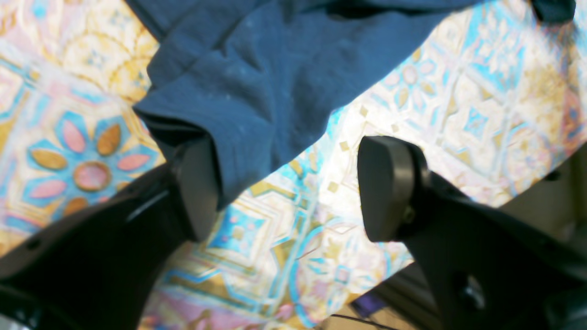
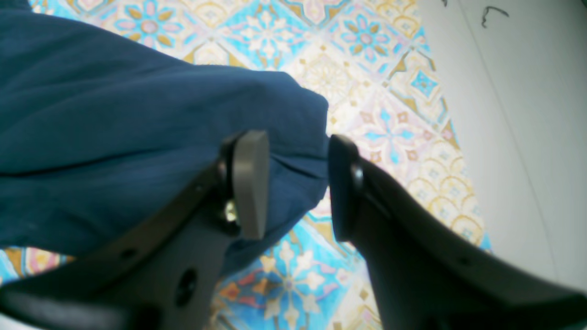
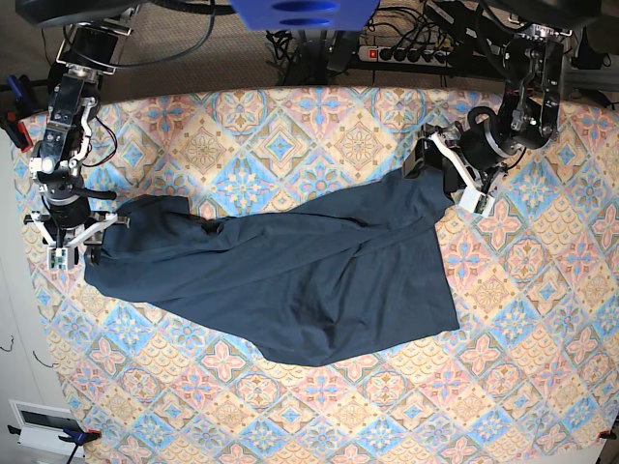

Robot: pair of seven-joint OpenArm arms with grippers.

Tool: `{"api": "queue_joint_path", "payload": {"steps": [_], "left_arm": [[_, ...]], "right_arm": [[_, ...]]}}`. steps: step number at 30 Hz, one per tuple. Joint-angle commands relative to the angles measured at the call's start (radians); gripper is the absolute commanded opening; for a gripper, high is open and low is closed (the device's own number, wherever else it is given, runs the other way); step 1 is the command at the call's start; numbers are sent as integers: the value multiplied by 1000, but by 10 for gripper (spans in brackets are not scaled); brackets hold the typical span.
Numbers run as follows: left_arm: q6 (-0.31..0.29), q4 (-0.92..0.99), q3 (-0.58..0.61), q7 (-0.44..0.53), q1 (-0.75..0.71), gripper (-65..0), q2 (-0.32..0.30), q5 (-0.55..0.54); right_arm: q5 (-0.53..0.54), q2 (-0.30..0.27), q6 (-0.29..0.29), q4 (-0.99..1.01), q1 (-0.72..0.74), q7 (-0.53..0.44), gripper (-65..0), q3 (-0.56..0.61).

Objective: Layout the t-shirt on the table in an organized manner, then fold the t-shirt properly
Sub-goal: 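Lift the held shirt end with the left gripper and reposition it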

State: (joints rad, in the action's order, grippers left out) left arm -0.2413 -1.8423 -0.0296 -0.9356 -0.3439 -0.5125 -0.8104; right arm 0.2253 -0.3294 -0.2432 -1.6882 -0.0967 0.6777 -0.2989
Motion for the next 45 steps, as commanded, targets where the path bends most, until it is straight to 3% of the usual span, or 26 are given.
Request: {"api": "queue_joint_path", "payload": {"steps": [1,8,15,17,19,21,22,27,33,39,41,43,45], "left_arm": [[-7,5,-6,13,10,-199,-11,-25],[-7,188,-8,20,58,-199,-1,-143],[-8,292,-83,19,107,-219,104,-180],[-8,292,-82,14,118,-290,120,-177],[-8,290,-82,16,119,-429,127,-175],[-8,290,-82,20,121,-623,137,-174],[-8,289,-82,20,121,-650,137,-174],[-8,267,-83,14,116,-650,107,-174],[-8,40,-83,20,41,-650,45,-157],[-8,-95,-83,22,26,-650,33,53],[-8,-107,-83,22,26,-650,35,112],[-8,-107,-83,22,26,-650,36,139],[-8,-107,-83,22,26,-650,36,145]], "right_arm": [[4,-17,2,-19,15,-25,-439,-6],[4,-17,2,-19,16,-25,-439,-6],[4,-17,2,-19,16,-22,-440,-6],[4,-17,2,-19,15,-23,-440,-6],[4,-17,2,-20,15,-23,-440,-6],[4,-17,2,-20,13,-23,-440,-6],[4,-17,2,-20,5,-25,-440,-6],[4,-17,2,-36,-7,-26,-440,-6],[4,-17,2,-39,-7,-23,-440,-6],[6,-17,2,-48,-8,-20,-436,73],[13,-17,-25,-51,-8,-19,-436,106],[67,-17,-60,-43,-8,-19,-435,120],[130,-17,-60,-28,-8,-19,-427,120]]}}
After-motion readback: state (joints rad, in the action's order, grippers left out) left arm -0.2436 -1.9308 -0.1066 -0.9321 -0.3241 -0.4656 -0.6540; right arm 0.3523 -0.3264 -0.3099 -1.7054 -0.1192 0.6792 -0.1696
